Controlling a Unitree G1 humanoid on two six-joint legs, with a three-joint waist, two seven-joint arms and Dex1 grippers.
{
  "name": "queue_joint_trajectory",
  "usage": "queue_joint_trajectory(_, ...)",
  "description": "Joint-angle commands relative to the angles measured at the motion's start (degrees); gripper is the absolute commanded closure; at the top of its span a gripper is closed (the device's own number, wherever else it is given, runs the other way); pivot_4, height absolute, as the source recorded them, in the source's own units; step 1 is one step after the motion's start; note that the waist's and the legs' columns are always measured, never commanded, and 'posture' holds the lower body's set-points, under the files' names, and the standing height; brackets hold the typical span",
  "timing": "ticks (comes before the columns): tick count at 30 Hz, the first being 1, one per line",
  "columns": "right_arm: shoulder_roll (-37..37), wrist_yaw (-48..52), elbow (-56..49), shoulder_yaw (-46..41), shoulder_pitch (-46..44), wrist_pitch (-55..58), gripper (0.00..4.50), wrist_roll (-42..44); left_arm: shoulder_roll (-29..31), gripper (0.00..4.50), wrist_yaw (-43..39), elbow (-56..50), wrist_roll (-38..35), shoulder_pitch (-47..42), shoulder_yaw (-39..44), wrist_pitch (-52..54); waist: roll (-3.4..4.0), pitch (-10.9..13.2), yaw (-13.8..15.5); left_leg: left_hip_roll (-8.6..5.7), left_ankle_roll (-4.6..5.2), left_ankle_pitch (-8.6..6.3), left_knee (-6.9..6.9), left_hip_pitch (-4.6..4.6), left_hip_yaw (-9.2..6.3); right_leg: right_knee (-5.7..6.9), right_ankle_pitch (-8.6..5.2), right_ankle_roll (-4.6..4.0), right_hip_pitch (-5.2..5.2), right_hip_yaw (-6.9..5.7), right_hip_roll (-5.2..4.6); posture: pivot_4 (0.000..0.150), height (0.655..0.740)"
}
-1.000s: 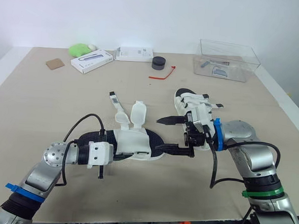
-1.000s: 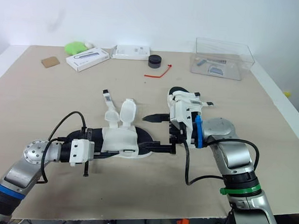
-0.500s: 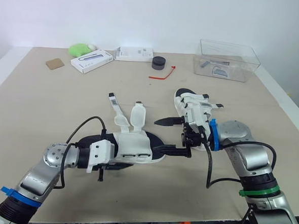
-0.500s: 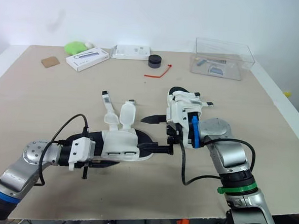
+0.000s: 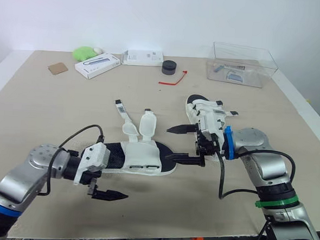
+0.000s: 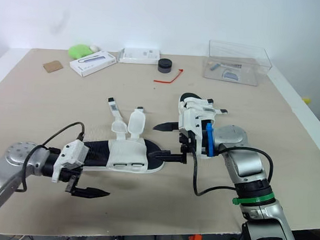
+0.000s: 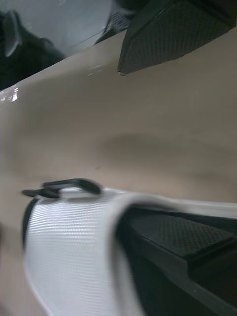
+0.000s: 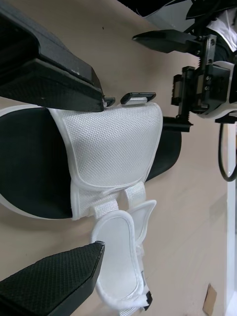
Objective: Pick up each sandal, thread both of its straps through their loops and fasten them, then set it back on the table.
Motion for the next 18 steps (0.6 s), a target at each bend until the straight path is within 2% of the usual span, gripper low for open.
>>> queue_joint_trajectory(1,-0.2,0.5,-0.2,-0.4,-1.2,-1.1,0.00,0.0,1.6,0.04,-1.3,2.4,0.0,-1.8,3.0,-0.4,0.00,0.0,0.0,0.00,0.00,0.00,0.00,0.00,0.00,0.01,0.00,-0.01,0.00,-0.02,0.00,0.150,0.7400)
queue_joint_trajectory(8,-0.4,0.6,0.2,0.9,-0.4,-1.8,0.00,-1.8,0.9,0.04,-1.0,11.1,-0.2,-9.2,4.4,1.9,0.00,0.0,0.1,0.00,-0.01,0.01,0.00,-0.01,0.01,0.03,0.00,-0.04,0.01,-0.09,0.02,0.150,0.7400)
queue_joint_trajectory(14,-1.4,1.5,-1.5,3.6,2.2,-2.2,2.77,-3.6,-2.2,0.00,2.5,16.0,-1.2,-14.6,5.6,6.2,-0.01,0.0,0.3,-0.02,0.00,0.00,0.00,-0.07,-0.02,0.05,-0.05,-0.06,0.00,-0.13,0.03,0.150,0.7400)
queue_joint_trajectory(15,-1.3,1.1,-1.8,4.1,2.5,-1.8,3.05,-4.1,-3.0,0.00,3.8,16.5,-2.3,-15.6,6.1,8.8,-0.01,0.0,0.3,-0.03,0.00,0.00,0.00,-0.07,-0.02,0.04,-0.04,-0.06,0.00,-0.13,0.04,0.150,0.7400)
queue_joint_trajectory(16,-1.3,0.8,-2.0,4.4,2.6,-1.5,3.76,-4.4,-3.5,0.00,4.5,16.8,-3.0,-16.1,6.4,10.6,-0.01,0.0,0.3,-0.02,0.00,0.00,0.00,-0.07,0.00,0.04,-0.04,-0.06,0.00,-0.12,0.03,0.150,0.7400)
queue_joint_trajectory(18,-1.1,0.2,-2.3,5.3,2.8,-1.3,4.43,-5.4,-4.6,0.00,6.3,17.6,-4.8,-17.2,7.2,15.4,-0.01,0.0,0.2,-0.03,0.00,0.00,0.01,-0.07,0.00,0.06,-0.03,-0.05,-0.01,-0.11,0.04,0.150,0.7400)
